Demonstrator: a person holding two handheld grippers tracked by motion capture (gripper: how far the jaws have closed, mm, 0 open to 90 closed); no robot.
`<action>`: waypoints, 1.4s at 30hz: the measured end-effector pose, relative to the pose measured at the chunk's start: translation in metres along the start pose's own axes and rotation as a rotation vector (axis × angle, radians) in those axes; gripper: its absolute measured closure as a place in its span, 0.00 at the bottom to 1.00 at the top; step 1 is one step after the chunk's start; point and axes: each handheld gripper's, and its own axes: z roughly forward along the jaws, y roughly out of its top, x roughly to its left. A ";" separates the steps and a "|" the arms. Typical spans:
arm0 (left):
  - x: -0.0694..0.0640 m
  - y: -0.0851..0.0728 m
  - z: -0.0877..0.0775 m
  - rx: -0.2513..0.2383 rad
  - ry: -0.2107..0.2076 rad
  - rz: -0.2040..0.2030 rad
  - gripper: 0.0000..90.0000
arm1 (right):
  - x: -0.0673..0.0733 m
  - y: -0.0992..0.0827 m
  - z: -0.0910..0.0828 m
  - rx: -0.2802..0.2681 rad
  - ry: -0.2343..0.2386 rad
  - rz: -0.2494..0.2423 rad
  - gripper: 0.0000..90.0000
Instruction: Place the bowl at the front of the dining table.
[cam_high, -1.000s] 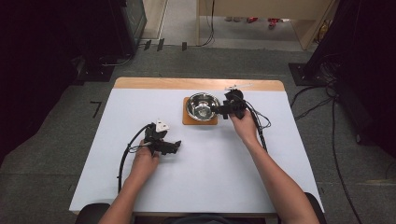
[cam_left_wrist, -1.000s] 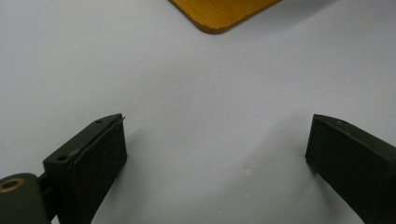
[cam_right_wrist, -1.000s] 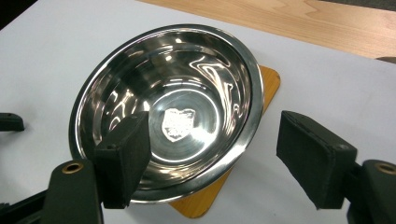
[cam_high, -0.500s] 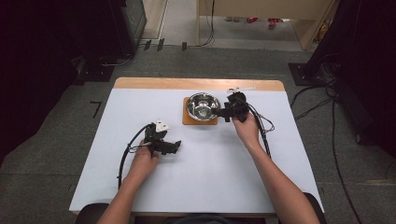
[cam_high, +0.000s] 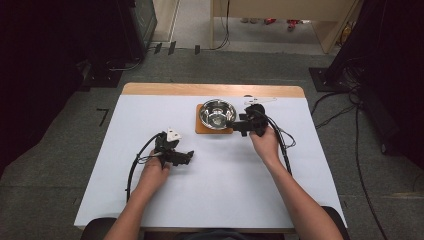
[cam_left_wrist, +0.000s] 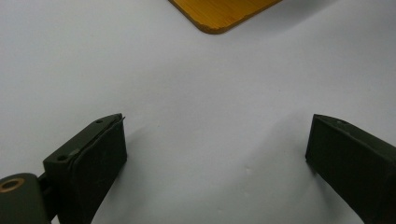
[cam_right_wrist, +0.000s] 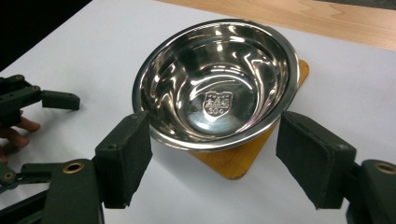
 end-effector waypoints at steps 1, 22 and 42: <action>0.000 0.000 0.000 0.000 0.000 0.000 0.06 | 0.001 -0.001 -0.001 -0.001 0.002 -0.005 0.29; 0.000 0.000 0.000 0.000 0.001 0.000 0.06 | 0.012 -0.033 -0.007 0.029 -0.008 -0.042 0.29; 0.000 0.000 0.000 -0.001 0.002 0.002 0.06 | 0.007 -0.057 0.001 0.071 -0.076 -0.089 0.29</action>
